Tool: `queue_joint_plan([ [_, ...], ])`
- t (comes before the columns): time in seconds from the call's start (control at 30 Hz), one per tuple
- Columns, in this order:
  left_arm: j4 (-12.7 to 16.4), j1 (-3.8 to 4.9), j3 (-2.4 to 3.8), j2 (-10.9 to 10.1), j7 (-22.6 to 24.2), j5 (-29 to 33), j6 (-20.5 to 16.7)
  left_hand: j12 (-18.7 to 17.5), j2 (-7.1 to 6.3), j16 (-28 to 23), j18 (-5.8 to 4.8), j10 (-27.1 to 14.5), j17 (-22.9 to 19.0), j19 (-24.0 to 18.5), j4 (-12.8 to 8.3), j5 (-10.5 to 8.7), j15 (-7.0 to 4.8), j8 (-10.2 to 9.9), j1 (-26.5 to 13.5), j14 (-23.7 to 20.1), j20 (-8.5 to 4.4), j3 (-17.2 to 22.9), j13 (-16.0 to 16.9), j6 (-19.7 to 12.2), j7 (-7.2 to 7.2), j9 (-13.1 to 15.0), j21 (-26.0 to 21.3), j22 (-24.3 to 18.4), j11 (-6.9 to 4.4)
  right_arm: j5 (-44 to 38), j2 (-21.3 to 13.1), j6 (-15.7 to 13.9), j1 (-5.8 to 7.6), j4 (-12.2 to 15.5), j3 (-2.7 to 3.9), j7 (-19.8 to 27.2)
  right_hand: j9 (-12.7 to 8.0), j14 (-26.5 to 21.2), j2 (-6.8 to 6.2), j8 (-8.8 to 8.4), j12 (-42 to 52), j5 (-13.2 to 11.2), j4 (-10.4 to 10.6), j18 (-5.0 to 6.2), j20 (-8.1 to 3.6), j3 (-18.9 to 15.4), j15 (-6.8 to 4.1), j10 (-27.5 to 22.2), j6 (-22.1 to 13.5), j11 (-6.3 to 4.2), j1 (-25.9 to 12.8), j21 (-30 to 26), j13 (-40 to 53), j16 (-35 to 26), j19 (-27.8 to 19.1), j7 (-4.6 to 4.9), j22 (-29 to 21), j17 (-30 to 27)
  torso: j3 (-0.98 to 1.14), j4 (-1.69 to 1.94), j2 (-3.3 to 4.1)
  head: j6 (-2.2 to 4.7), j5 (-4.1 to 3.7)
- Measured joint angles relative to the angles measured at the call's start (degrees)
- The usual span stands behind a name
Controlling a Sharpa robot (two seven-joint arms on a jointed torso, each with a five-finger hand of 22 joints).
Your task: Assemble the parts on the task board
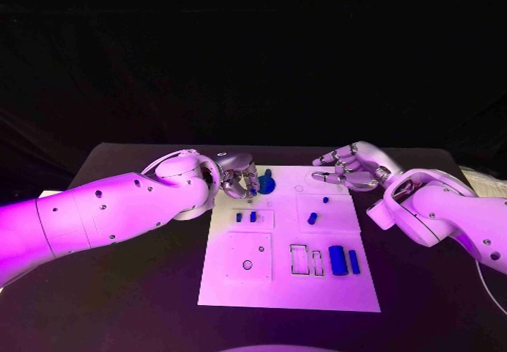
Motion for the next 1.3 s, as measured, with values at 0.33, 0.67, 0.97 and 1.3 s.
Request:
queue_joint_plan([
  [0.33,-1.4,-0.35,-0.16,0.3,-1.0,0.4,2.1,-0.2,-0.13,0.0,0.01,0.0,-0.3,0.0,0.0,0.00,0.00,0.0,-0.6,0.0,0.00,0.0,0.0,0.0,0.00,-0.1,0.0,0.0,0.00,0.0,0.1,0.0,-0.05,0.0,0.00,0.0,0.0,0.0,0.00,0.00,0.0,0.0,0.0,0.00,0.00,0.0,0.00,0.0,0.0,0.00,0.0,0.0,0.0,0.0,0.0,0.00,0.0,0.0,-0.02,-0.04,0.02,-0.13,0.15],
  [0.67,-2.0,-0.61,-0.31,0.8,-1.4,0.4,3.4,-0.2,-0.13,0.0,0.01,0.0,-0.3,0.0,0.0,0.00,0.00,0.0,-0.6,0.0,0.00,0.0,0.0,0.0,0.00,-0.1,0.0,0.0,0.00,0.0,0.1,0.0,-0.09,-0.1,0.01,0.0,0.0,0.0,0.00,0.00,0.0,0.0,0.0,0.00,0.00,0.0,0.00,0.0,0.0,0.00,0.0,0.0,0.0,0.0,0.0,0.00,0.0,0.0,0.02,-0.06,0.01,-0.32,0.15],
  [0.97,-2.1,-0.64,-0.35,1.1,-1.7,0.3,4.1,-0.2,-0.12,0.0,0.01,0.4,-0.5,0.0,0.0,0.00,0.00,0.0,-0.6,0.0,0.00,0.0,0.1,0.0,0.00,-0.1,0.0,0.0,0.00,0.0,0.2,0.0,-0.10,-0.1,0.01,0.0,0.0,0.0,0.00,0.00,0.0,0.0,0.0,0.00,0.00,0.0,0.00,0.0,0.0,0.00,0.0,0.0,0.0,0.0,0.0,0.00,0.0,0.0,0.04,-0.04,-0.01,-0.35,0.18],
  [1.3,-2.1,-0.63,-0.36,1.2,-2.3,0.1,5.1,-0.2,0.10,0.0,0.00,0.8,-0.6,0.0,-0.2,0.00,0.01,0.0,-0.8,0.0,0.00,0.1,0.2,0.4,-0.01,-0.1,0.0,0.0,0.00,0.0,0.1,0.0,-0.10,-0.1,0.02,0.0,0.0,0.0,0.00,0.00,0.0,0.0,0.0,0.00,0.00,0.0,0.00,0.0,0.0,0.00,0.0,0.0,0.0,0.0,0.0,0.00,0.0,0.0,0.04,-0.05,-0.02,-0.40,0.21],
])
